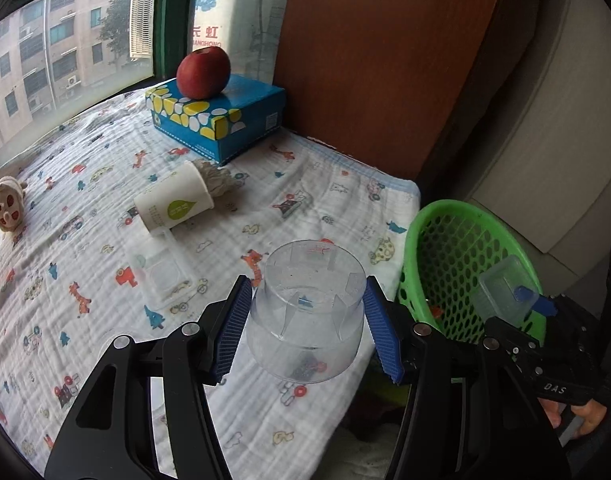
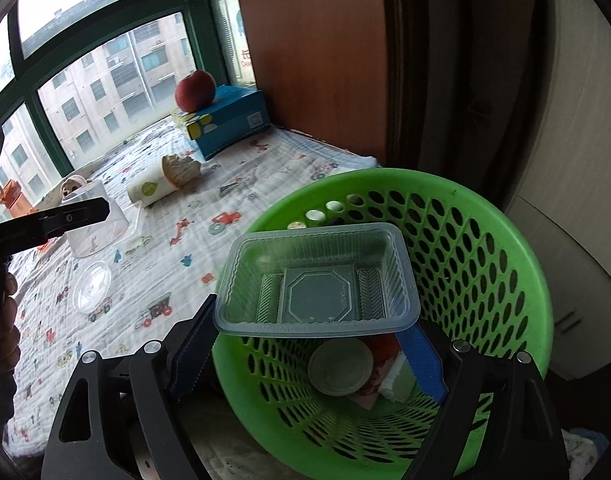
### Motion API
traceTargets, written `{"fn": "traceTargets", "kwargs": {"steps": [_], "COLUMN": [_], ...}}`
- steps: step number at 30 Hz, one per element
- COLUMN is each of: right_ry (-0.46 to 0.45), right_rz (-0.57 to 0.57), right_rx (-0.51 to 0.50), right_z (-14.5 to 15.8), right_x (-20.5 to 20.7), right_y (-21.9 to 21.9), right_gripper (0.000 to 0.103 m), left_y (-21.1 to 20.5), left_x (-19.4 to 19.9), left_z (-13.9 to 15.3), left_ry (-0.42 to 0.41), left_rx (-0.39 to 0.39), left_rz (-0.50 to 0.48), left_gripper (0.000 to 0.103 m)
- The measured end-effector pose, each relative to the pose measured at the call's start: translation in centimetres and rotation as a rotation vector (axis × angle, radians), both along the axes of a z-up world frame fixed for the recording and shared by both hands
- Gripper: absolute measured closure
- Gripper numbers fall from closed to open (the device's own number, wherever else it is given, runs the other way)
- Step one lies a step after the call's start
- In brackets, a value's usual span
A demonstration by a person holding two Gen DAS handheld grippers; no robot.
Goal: Collect trash
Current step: 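Carry both to the green basket while the right gripper releases the container inside, then lower the clear cup into the green basket and open the left gripper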
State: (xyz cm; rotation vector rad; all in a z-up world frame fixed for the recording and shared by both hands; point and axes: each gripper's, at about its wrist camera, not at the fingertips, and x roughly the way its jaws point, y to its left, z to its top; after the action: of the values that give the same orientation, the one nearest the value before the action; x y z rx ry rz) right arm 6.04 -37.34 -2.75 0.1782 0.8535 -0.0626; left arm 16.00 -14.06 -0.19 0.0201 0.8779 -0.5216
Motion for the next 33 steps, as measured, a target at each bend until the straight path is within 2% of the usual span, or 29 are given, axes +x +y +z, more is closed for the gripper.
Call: {"fn": "traceTargets", "kwargs": {"steps": [7,13,15,33], "right_ry": [0.030,0.043,0.036,-0.034], "right_rz": [-0.093,-0.139,-0.149,-0.197], "right_rx": [0.009,0.024,0.030,0.081], "right_z": [-0.9,-1.8,-1.9,-0.4], "right_x": [-0.6,-1.0,-1.2,-3.9], "right_y": [-4.5,-6.6,-7.0,-8.9], "right_gripper": [0.022,0.018,0.014,0.014], "left_y": [-4.7,-7.7,-8.6,-14.1], "left_x": [-1.2,-2.2,-2.4,-4.0], "left_z": [0.4,0.2,0.0,-2.5], "left_ry": [-0.005,-0.001,0.000,0.077], "left_rx": [0.006,0.019,0.024,0.040], "left_rz": [-0.086,-0.142,-0.159,-0.250], "left_gripper": [0.047,0.047,0.047,0.045]}}
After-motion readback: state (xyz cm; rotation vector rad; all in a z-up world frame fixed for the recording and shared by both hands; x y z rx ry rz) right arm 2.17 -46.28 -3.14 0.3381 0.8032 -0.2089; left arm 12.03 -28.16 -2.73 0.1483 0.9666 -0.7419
